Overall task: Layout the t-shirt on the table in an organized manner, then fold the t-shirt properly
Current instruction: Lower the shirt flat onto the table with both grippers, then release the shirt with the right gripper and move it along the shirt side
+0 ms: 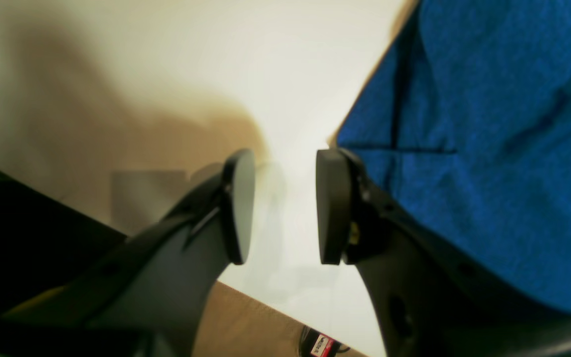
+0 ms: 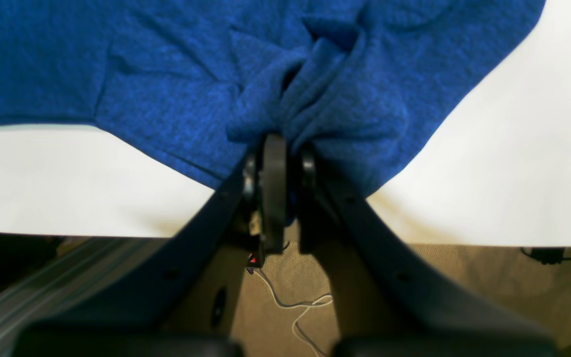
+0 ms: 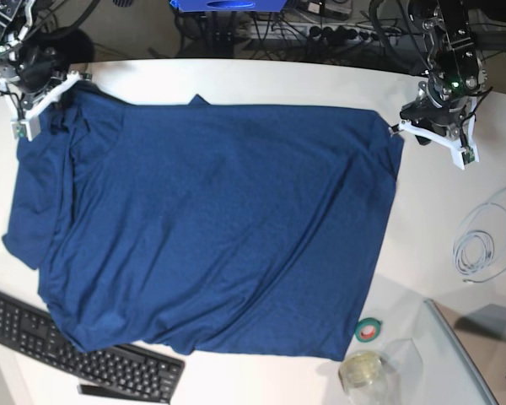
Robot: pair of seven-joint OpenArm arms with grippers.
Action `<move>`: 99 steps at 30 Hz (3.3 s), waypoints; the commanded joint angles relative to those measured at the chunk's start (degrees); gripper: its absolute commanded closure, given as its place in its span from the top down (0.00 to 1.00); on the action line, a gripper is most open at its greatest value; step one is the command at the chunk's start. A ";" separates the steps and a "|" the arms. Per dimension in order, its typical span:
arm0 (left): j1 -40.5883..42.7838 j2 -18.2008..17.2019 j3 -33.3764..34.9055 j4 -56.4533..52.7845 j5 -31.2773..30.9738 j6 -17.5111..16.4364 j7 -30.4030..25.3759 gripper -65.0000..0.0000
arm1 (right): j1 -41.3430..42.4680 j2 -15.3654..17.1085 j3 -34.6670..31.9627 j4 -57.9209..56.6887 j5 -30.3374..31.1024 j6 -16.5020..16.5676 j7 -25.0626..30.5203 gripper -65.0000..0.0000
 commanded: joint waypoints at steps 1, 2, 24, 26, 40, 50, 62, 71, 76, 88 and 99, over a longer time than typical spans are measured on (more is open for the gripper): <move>-0.43 -0.43 0.02 2.07 -1.49 -0.10 -0.73 0.31 | 0.11 0.23 0.09 1.99 0.51 -0.08 0.74 0.04; -0.43 -0.43 0.02 2.42 -3.07 -0.10 -0.73 0.31 | 0.11 0.05 0.09 2.96 0.51 -0.08 0.65 0.09; -18.72 -0.96 19.63 -21.84 -4.57 6.14 -11.28 0.00 | 40.46 19.04 -11.87 -51.28 0.42 -0.08 14.10 0.50; -17.84 -0.96 19.28 -23.16 -0.79 6.14 -12.68 0.00 | 40.64 19.57 -11.60 -55.42 0.42 -0.08 16.30 0.48; -10.81 -2.54 19.10 -23.95 4.75 6.14 -13.04 0.00 | 25.78 18.95 -10.46 -52.69 0.77 -2.98 16.56 0.24; -9.40 -2.89 12.68 -14.02 4.66 6.14 -12.77 0.00 | 20.15 15.35 -11.08 -21.57 0.51 -3.34 11.38 0.31; -7.90 -2.89 12.24 -7.60 4.66 6.14 -12.68 0.00 | 56.90 22.65 -18.28 -68.25 -19.18 -13.45 28.96 0.64; -6.06 -1.66 2.48 -7.86 4.66 6.05 -12.77 0.00 | 60.15 25.20 -18.72 -86.27 -21.73 -24.26 43.46 0.65; -5.09 -1.75 0.20 -7.86 4.66 6.05 -12.86 0.00 | 58.04 25.02 -18.28 -86.27 -21.65 -24.00 43.64 0.65; -5.09 -1.92 -0.33 -7.95 4.66 6.05 -12.77 0.00 | 59.10 23.53 -18.20 -79.50 -21.56 -24.00 42.50 0.64; -5.27 -1.92 -0.24 -8.04 4.66 6.05 -12.77 0.00 | 56.64 21.50 -18.28 -81.26 -21.56 -24.00 41.09 0.64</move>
